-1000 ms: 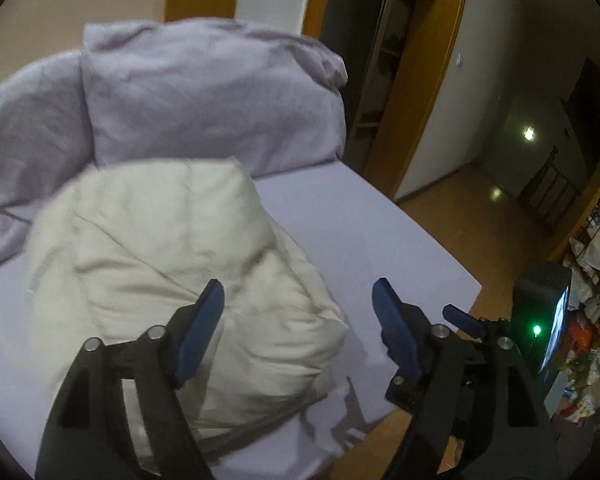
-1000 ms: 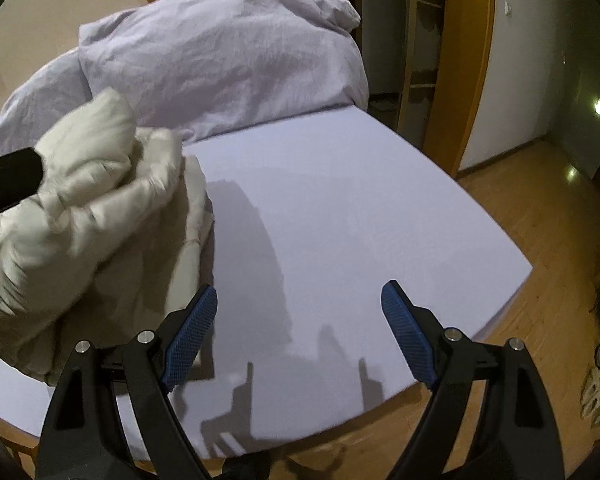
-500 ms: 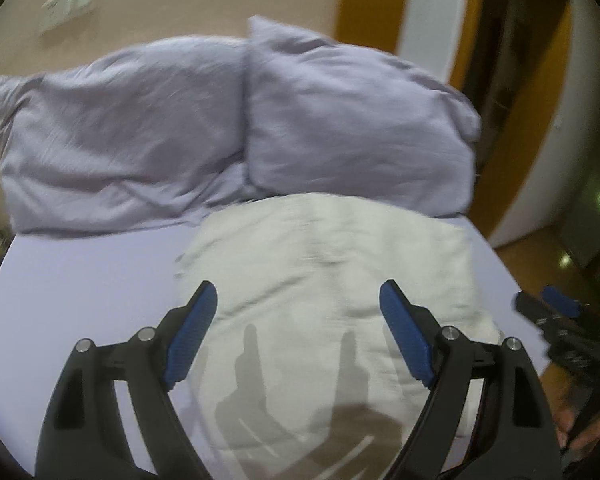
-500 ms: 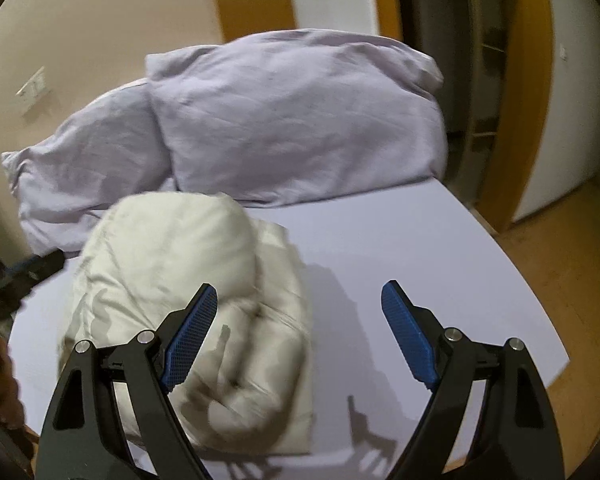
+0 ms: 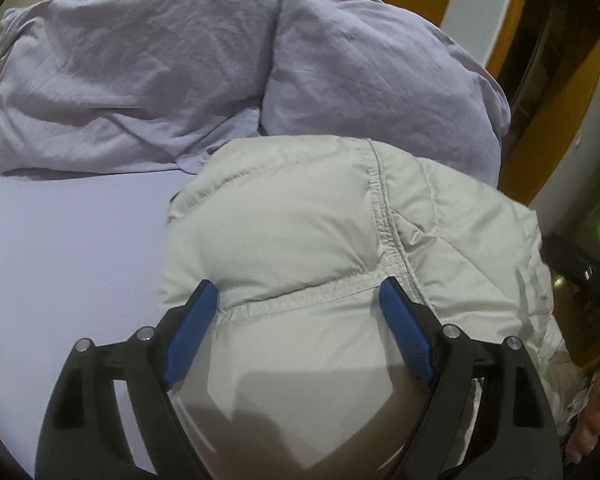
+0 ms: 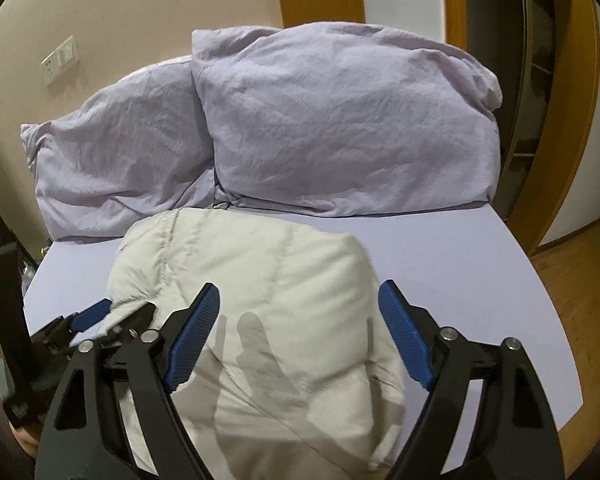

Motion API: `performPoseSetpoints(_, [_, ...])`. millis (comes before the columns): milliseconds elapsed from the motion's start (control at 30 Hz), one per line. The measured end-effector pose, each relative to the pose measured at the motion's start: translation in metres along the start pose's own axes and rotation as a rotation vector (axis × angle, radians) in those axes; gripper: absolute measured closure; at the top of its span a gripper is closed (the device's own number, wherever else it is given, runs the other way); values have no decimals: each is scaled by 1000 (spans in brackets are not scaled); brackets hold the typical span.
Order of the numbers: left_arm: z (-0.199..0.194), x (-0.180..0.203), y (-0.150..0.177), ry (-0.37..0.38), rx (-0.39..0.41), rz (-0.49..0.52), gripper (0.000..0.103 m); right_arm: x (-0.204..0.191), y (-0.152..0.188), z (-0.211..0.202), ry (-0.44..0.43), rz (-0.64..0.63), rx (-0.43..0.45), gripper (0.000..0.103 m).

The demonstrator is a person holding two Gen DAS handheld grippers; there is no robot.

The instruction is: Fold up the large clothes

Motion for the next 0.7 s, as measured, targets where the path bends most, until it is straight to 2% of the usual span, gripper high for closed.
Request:
performPoseSetpoints(167, [11,9,8,-3,1,32,19,-3,-5,16,3,-5,-3,31])
performPoseSetpoints(367, [18,9,8,3,-9,38,19,0,-9,37,42,-20,-10,32])
performPoseSetpoints(533, [19,11,7,9,-10,53,20,9,10,65,61,-17,-64,32])
performPoseSetpoints(700, [11,19,1,19,0,90,19,17,33,79,61,-13,-51,32])
Point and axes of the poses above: each gripper's, at about its wrist camera, not at the fingertips, and z roughly the way its jaws point, x to its right, y to its underside, the point moved 7 cm from there along z, roughly the way its jaws point, and after that the axes turned 9 degrees about -z, right-handed, at the moved point
